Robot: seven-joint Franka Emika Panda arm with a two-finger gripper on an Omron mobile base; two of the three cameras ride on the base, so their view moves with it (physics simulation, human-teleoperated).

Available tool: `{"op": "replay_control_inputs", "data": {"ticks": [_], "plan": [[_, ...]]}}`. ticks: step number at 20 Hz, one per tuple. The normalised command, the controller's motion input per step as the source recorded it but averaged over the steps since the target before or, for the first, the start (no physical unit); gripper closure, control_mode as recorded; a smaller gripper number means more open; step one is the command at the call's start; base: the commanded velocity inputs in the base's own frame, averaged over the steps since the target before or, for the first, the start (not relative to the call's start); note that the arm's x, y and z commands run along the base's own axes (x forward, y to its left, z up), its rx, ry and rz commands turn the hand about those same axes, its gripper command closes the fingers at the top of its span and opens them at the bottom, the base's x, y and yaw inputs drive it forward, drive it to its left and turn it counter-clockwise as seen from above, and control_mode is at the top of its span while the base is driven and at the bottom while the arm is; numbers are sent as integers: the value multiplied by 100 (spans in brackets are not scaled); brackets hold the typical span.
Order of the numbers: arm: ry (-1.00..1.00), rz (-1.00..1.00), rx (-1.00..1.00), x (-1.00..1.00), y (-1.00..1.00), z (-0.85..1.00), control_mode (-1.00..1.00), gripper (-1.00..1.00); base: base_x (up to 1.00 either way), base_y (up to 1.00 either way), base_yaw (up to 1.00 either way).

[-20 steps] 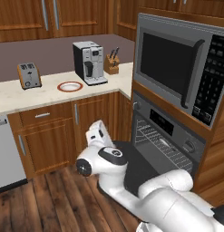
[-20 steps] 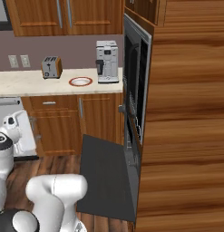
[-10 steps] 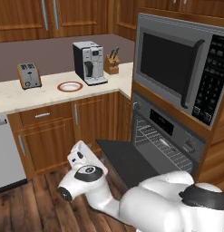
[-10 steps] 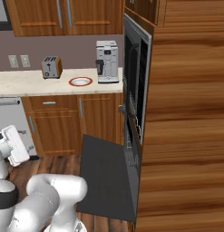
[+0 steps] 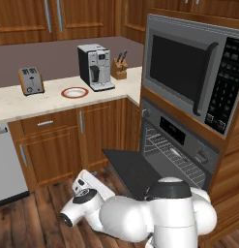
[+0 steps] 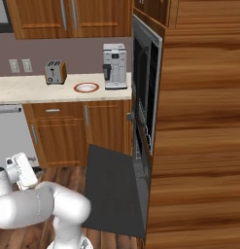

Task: Place the fish on the rack of the oven, and slide the rack back inside. Close the oven door.

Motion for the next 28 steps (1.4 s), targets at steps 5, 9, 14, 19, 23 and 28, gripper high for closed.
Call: {"op": "replay_control_inputs", "data": {"ticks": [5,9,14,19,23,28], "plan": [[25,-20,-19,67,6,-94,-100,-100,0,0,0],[21,-21,-19,62,43,-100,-100,-100,0,0,0],[11,-21,-24,46,63,-100,-100,-100,0,0,0],[1,-21,-26,23,52,-97,-100,-100,0,0,0],[-1,-10,-10,12,2,-45,-100,-100,0,0,0],[-9,0,0,1,-11,-10,-100,-100,0,0,0]]}}
